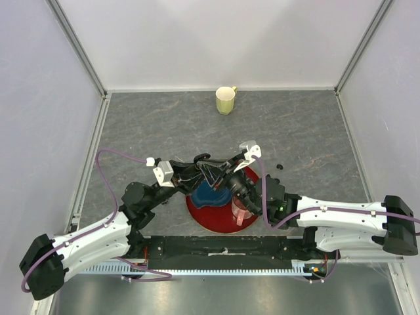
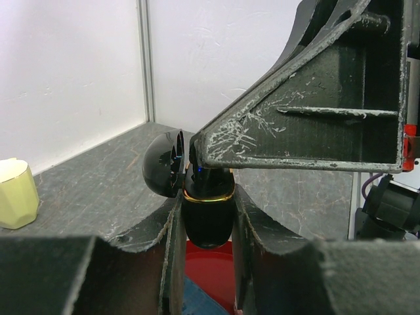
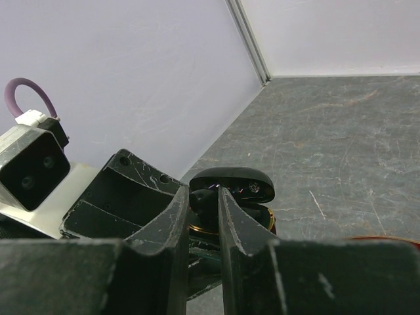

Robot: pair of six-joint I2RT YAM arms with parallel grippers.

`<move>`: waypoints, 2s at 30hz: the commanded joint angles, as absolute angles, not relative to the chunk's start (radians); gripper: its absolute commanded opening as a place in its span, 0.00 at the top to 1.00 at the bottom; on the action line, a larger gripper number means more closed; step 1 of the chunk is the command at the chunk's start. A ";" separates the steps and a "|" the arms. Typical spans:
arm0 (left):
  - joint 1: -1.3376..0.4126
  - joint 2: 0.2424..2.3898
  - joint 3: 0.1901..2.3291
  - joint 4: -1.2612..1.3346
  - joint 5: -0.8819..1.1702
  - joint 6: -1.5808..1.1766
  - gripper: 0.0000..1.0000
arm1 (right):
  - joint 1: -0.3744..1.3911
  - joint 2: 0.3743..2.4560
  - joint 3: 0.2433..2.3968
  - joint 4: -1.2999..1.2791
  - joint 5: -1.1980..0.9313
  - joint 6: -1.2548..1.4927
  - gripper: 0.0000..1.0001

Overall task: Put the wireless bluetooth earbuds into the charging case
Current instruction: Place the earbud in the charging case, then close the charging case.

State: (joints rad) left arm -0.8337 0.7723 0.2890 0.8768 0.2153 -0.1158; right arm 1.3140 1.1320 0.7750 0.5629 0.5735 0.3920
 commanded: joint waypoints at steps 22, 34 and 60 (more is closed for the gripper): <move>-0.833 0.732 0.328 0.927 0.230 -0.118 0.98 | 1.327 1.103 0.923 0.446 0.581 0.359 0.37; -0.831 0.718 0.325 0.900 0.236 -0.123 0.98 | 1.325 1.037 0.945 0.489 0.589 0.331 0.21; -0.831 0.752 0.402 0.781 0.485 -0.135 0.98 | 0.960 1.123 1.365 -0.492 0.169 0.495 0.02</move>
State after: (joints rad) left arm -0.8326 0.7410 0.3485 0.7826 0.4110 -0.1158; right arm 0.9867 1.0821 1.2915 -0.3241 0.3660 0.4801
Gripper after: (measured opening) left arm 0.349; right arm 0.979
